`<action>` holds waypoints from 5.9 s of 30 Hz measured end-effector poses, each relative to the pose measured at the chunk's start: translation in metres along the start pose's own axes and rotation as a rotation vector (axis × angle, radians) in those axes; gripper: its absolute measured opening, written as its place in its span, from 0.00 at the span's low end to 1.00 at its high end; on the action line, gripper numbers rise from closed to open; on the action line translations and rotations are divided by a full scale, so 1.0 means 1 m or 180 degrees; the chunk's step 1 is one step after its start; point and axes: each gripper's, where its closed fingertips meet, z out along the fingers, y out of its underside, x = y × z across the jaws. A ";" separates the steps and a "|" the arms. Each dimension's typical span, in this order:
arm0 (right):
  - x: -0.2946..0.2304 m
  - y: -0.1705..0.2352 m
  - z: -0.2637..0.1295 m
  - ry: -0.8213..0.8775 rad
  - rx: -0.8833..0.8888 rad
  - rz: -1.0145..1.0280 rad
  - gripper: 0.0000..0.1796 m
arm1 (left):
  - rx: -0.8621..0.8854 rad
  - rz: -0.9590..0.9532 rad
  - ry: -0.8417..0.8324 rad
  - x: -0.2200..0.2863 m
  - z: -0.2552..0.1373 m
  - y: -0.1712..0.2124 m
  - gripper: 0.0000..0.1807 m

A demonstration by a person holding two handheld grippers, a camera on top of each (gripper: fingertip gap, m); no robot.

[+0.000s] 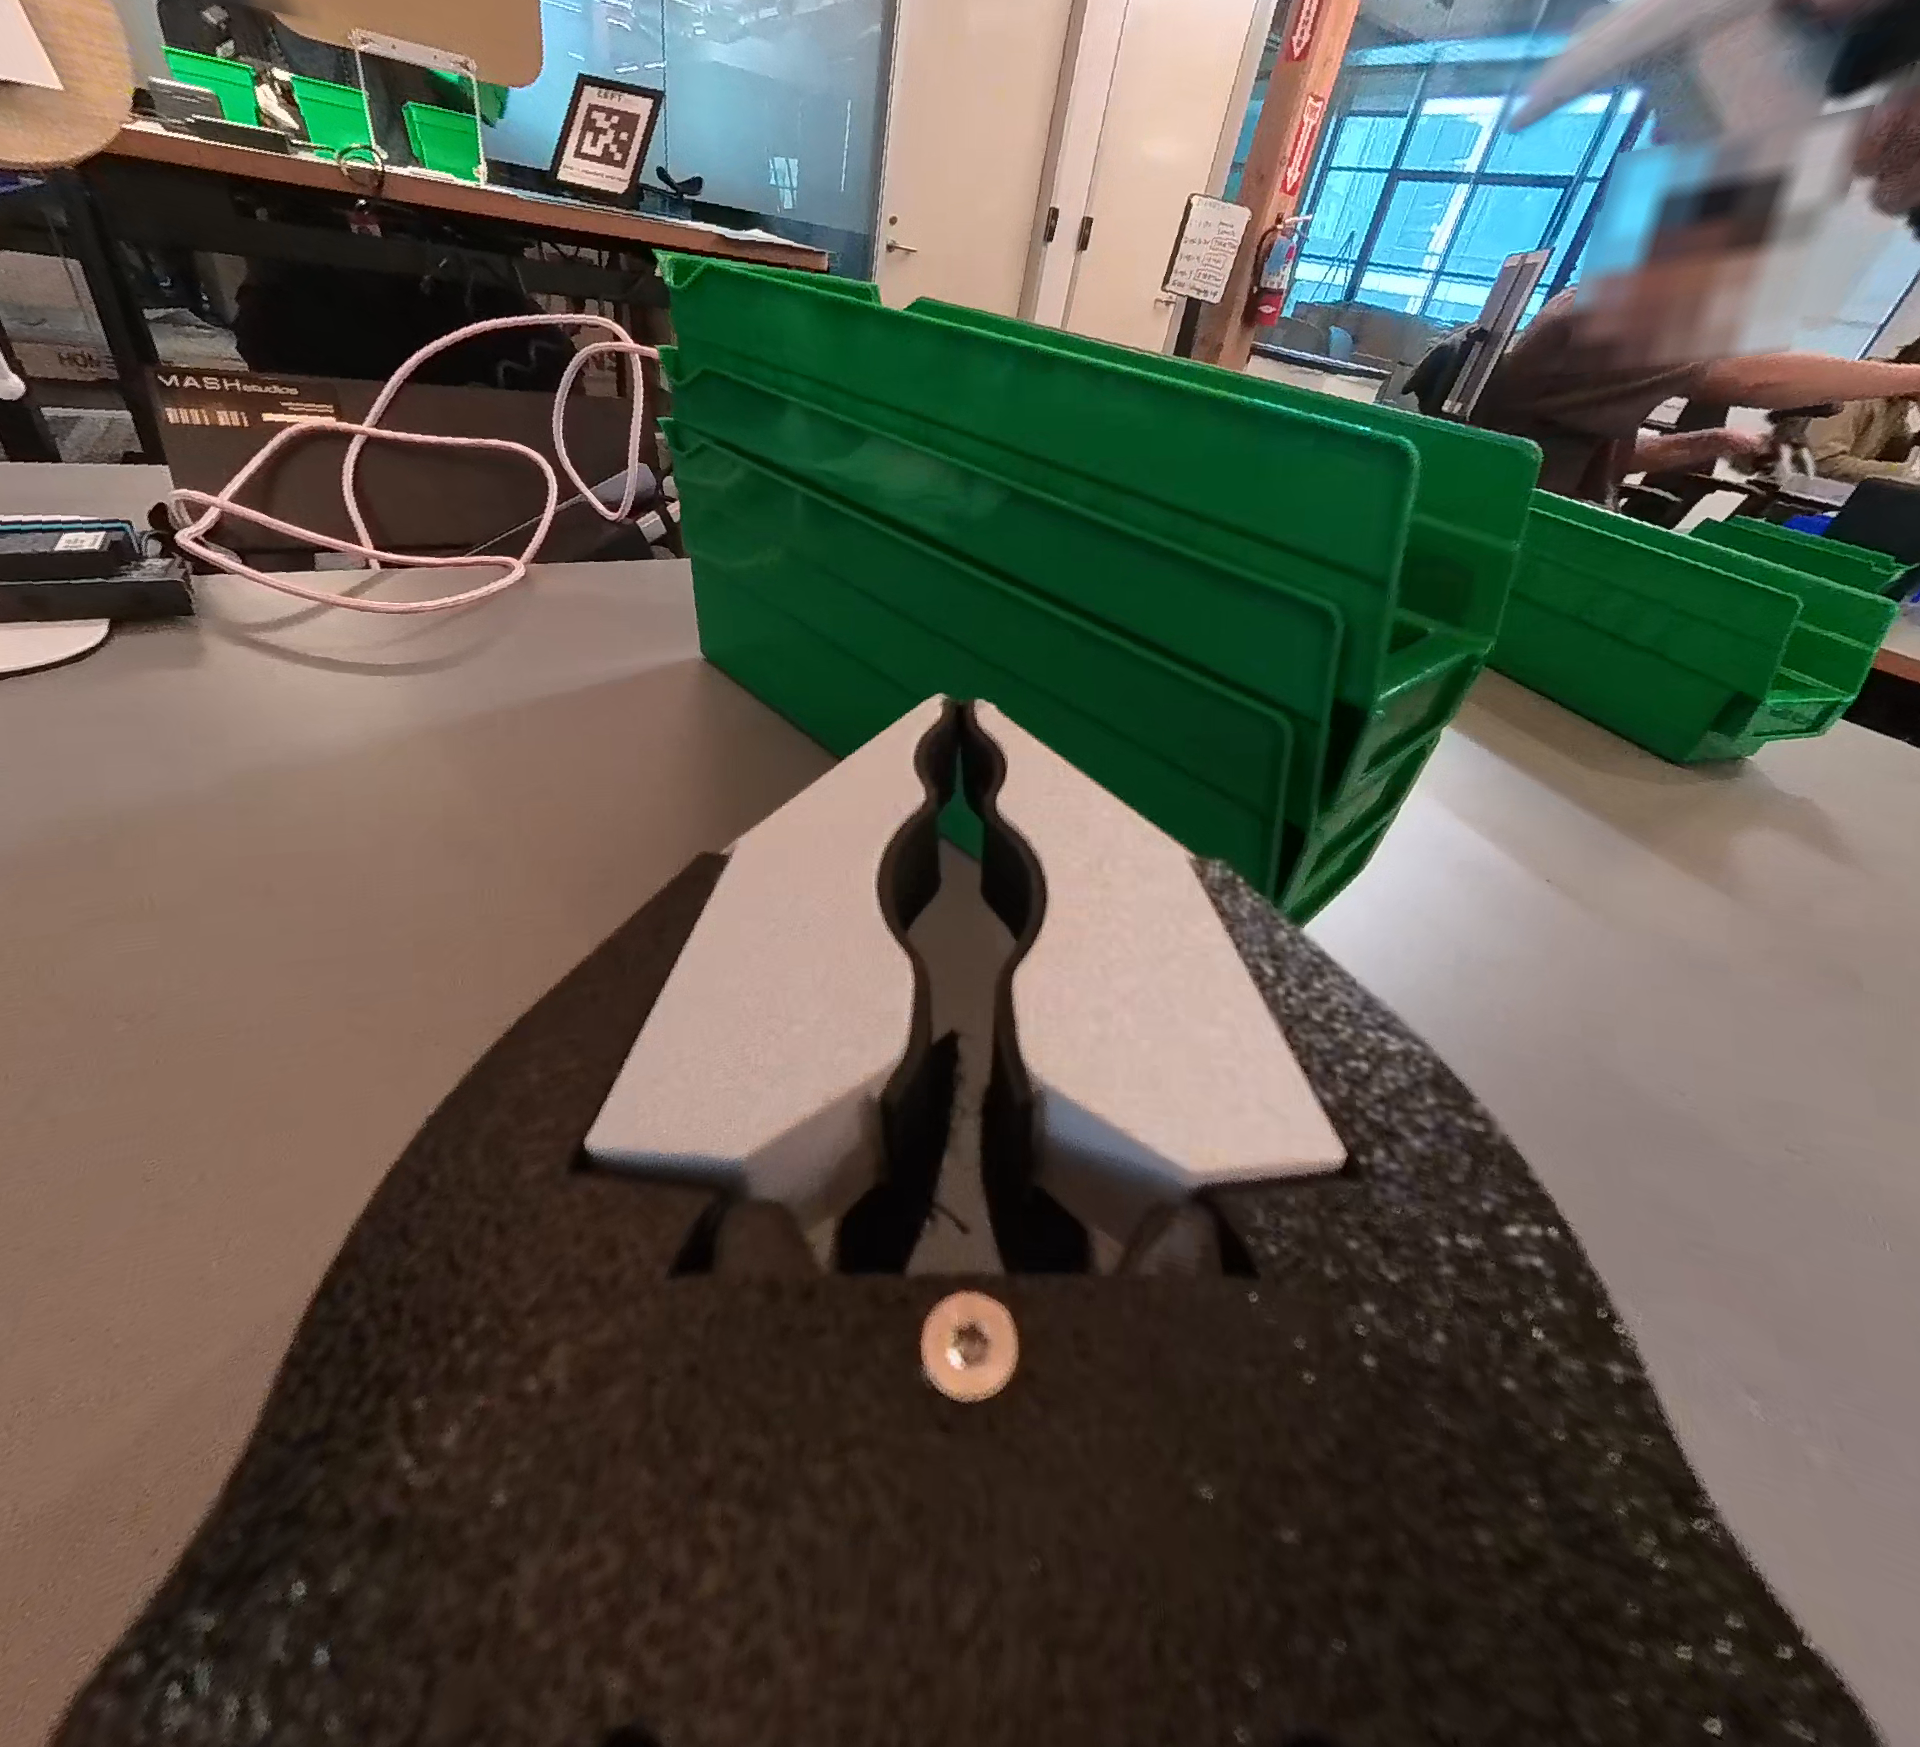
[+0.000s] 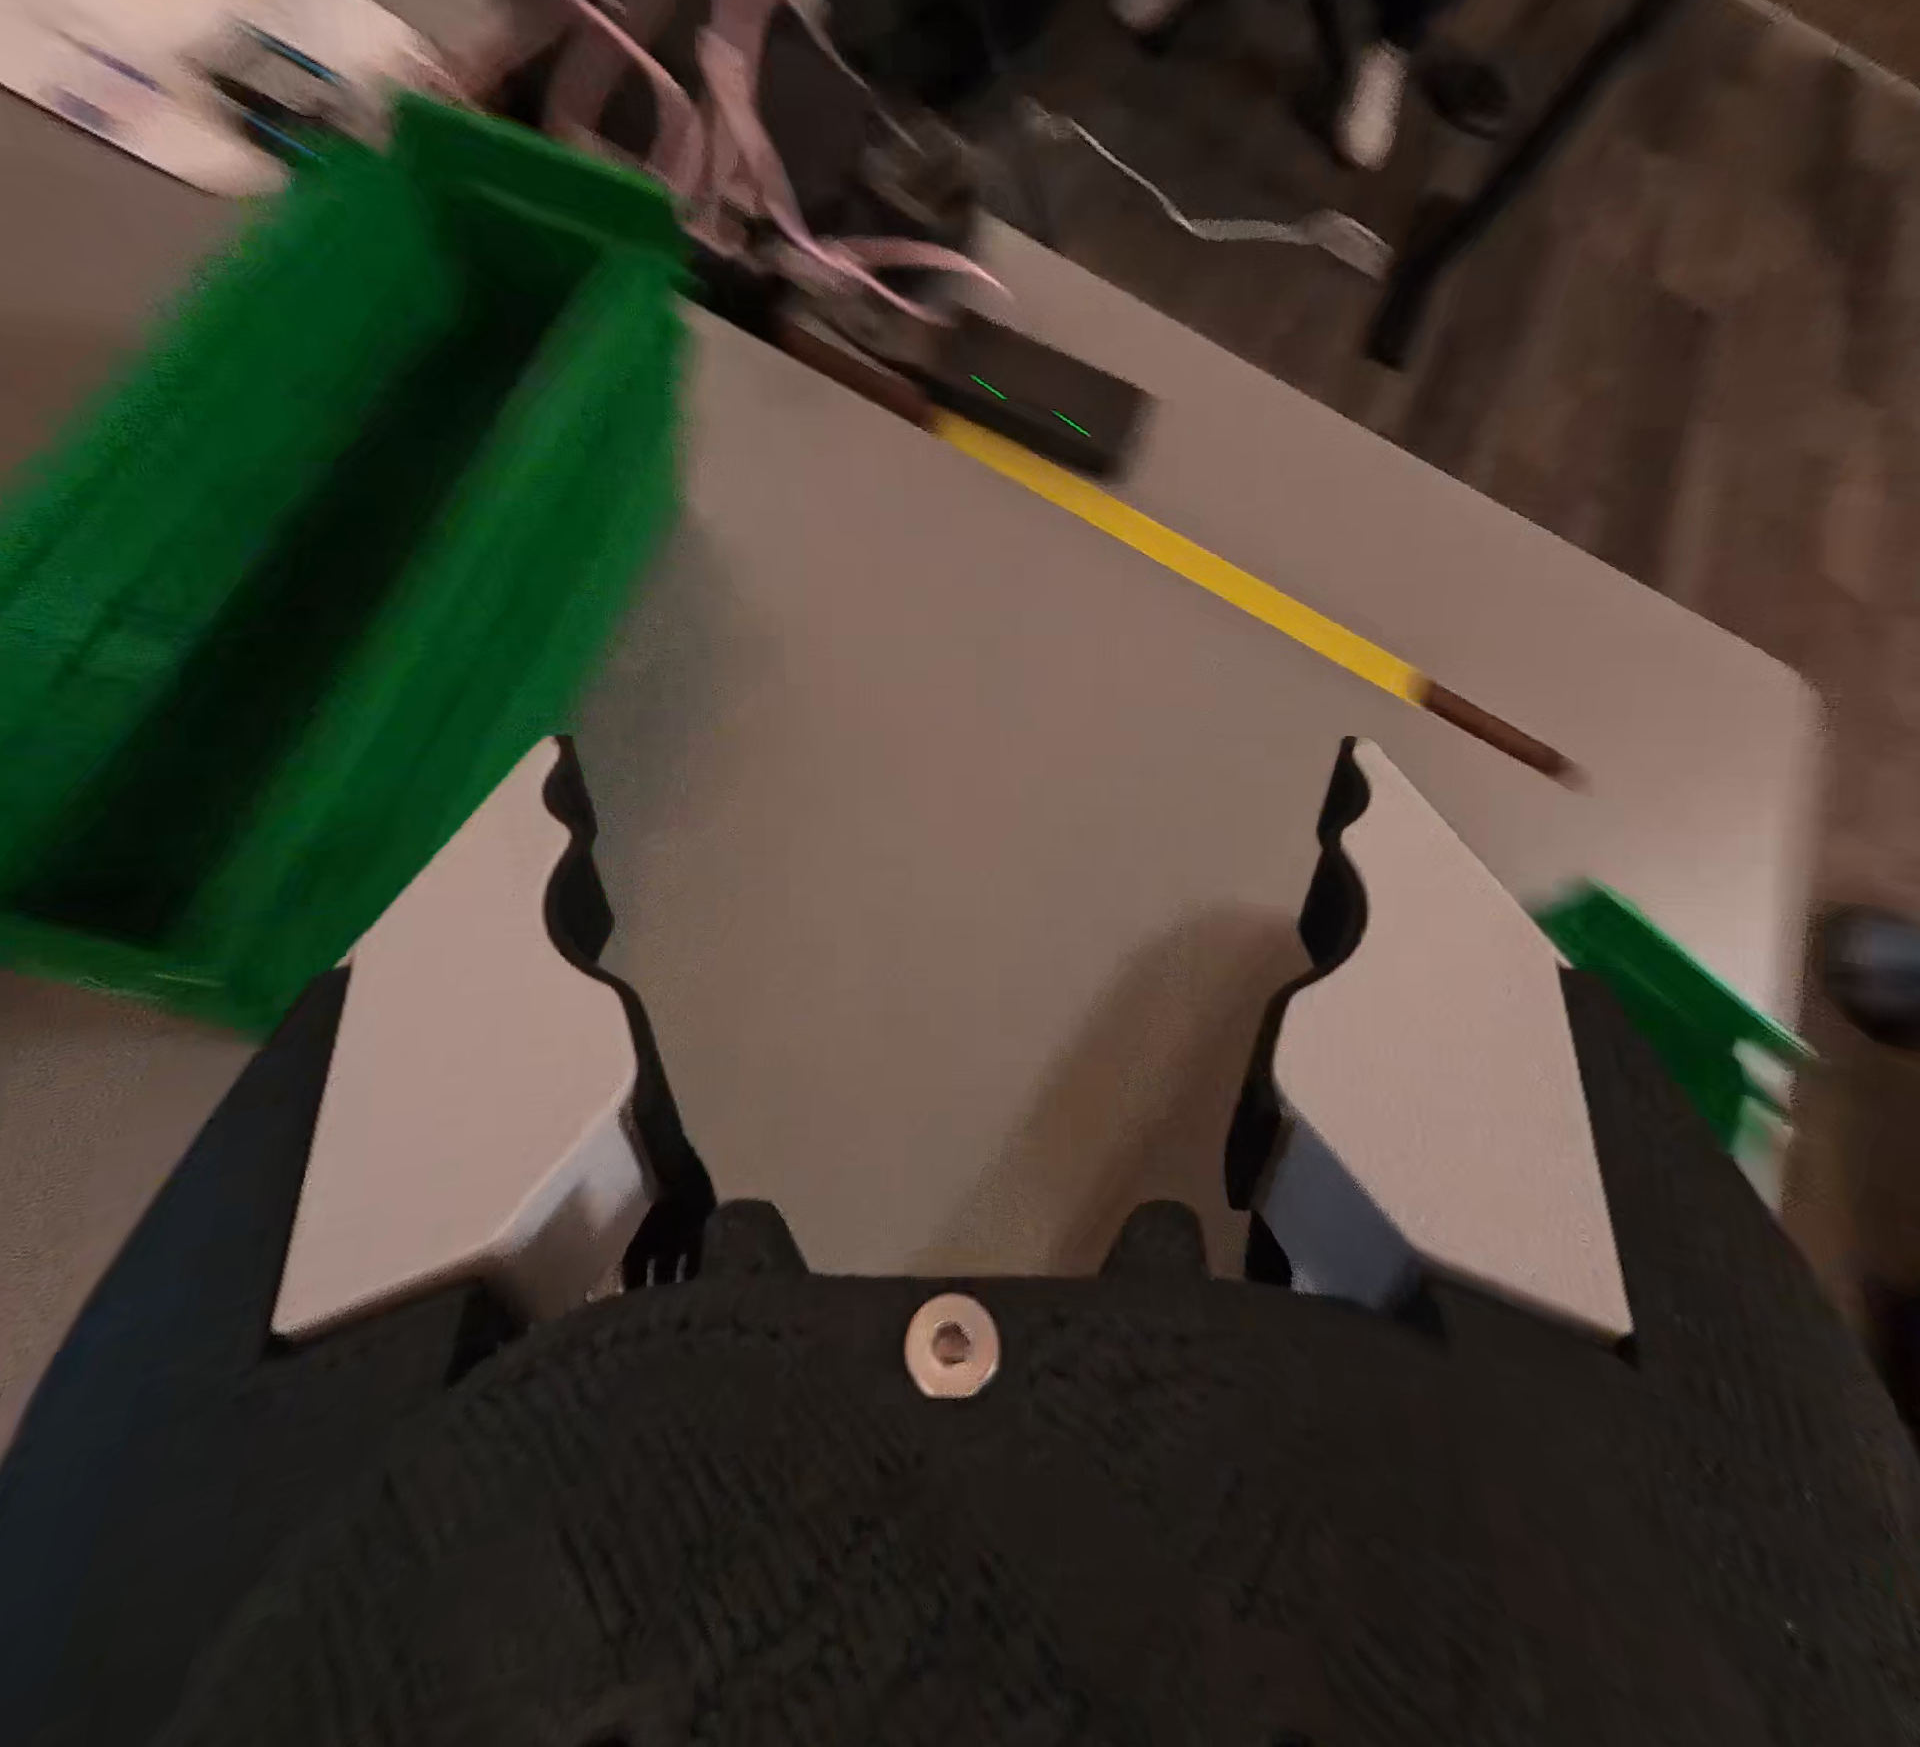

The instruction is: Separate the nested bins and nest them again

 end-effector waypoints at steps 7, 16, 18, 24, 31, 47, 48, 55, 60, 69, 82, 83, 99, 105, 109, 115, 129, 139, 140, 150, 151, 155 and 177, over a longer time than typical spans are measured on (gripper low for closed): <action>0.161 0.167 -0.001 0.0639 -0.1024 0.0884 0.89 | -0.0027 -0.0014 -0.0014 0.000 0.002 0.002 0.00; 0.207 0.267 0.018 0.0692 -0.1523 0.1795 0.85 | -0.0101 -0.0153 0.0036 0.002 0.005 0.008 0.00; 0.205 0.270 0.015 0.0676 -0.1755 0.1714 0.77 | -0.0105 -0.0141 0.0018 0.002 0.006 0.008 0.00; 0.188 0.259 0.008 0.0545 -0.2092 0.1522 0.54 | -0.0167 -0.0145 0.0038 0.004 0.006 0.012 0.00; 0.139 0.177 0.010 0.0104 -0.1433 0.1956 0.51 | -0.0098 -0.0215 0.0064 0.004 0.001 0.010 0.00; -0.124 -0.061 0.005 -0.0751 -0.1234 0.1036 0.56 | 0.0008 -0.0300 0.0128 0.003 -0.005 0.005 0.00; -0.135 -0.060 0.011 -0.0749 -0.1300 0.1000 0.56 | 0.0002 -0.0293 0.0128 0.003 -0.004 0.005 0.00; -0.171 -0.046 0.039 -0.0391 -0.1676 0.0548 0.55 | -0.0014 -0.0280 0.0143 0.004 -0.003 0.005 0.00; -0.183 -0.056 0.039 -0.0529 -0.1668 0.0822 0.56 | -0.0009 -0.0296 0.0145 0.004 -0.002 0.005 0.00; -0.173 -0.045 0.053 -0.0195 -0.1783 0.0895 0.58 | 0.0001 -0.0311 0.0152 0.003 -0.002 0.004 0.00; -0.180 -0.013 0.098 -0.0127 -0.1724 0.0928 0.68 | 0.0008 -0.0351 0.0171 0.003 -0.002 0.004 0.00; -0.180 -0.010 0.101 -0.0160 -0.1684 0.0940 0.70 | 0.0007 -0.0348 0.0169 0.003 -0.002 0.004 0.00; -0.100 -0.043 -0.009 -0.0657 0.1886 0.0362 0.68 | 0.0154 -0.0132 -0.0182 -0.009 -0.013 -0.004 0.02; 0.023 0.060 0.037 0.0393 0.2218 0.0459 0.61 | 0.0314 -0.0154 -0.0306 -0.016 -0.018 -0.012 0.07; 0.073 0.111 0.063 0.0689 0.2217 0.0429 0.60 | 0.0239 0.0062 -0.0422 -0.016 -0.015 -0.010 0.10; 0.098 0.108 0.051 0.0695 0.2567 0.0110 0.59 | 0.0120 0.0253 -0.0395 -0.010 -0.011 -0.004 0.07; 0.080 0.137 0.038 -0.0557 0.2625 0.0097 0.54 | 0.0068 0.0409 -0.0482 0.045 0.002 -0.003 0.44; 0.086 0.139 0.034 -0.0813 0.2648 0.0412 0.54 | -0.0471 0.0354 -0.0704 0.086 0.080 0.026 0.88; 0.085 0.139 0.034 -0.0813 0.2647 0.0374 0.54 | -0.0447 0.0424 -0.0791 0.083 0.086 0.023 0.88; 0.080 0.138 0.030 -0.0765 0.2658 0.0223 0.54 | -0.0577 0.0823 -0.1147 0.046 0.070 0.010 0.85; 0.084 0.137 0.029 -0.0723 0.2668 0.0218 0.54 | -0.0535 0.0852 -0.1085 0.046 0.065 0.004 0.86; 0.120 0.138 0.019 -0.0352 0.2720 0.0101 0.54 | -0.0331 0.0844 -0.0995 0.051 0.043 -0.057 0.88; 0.218 0.173 0.019 0.0415 0.2517 0.0073 0.54 | -0.3958 -0.0625 -0.1360 -0.008 0.168 -0.043 0.69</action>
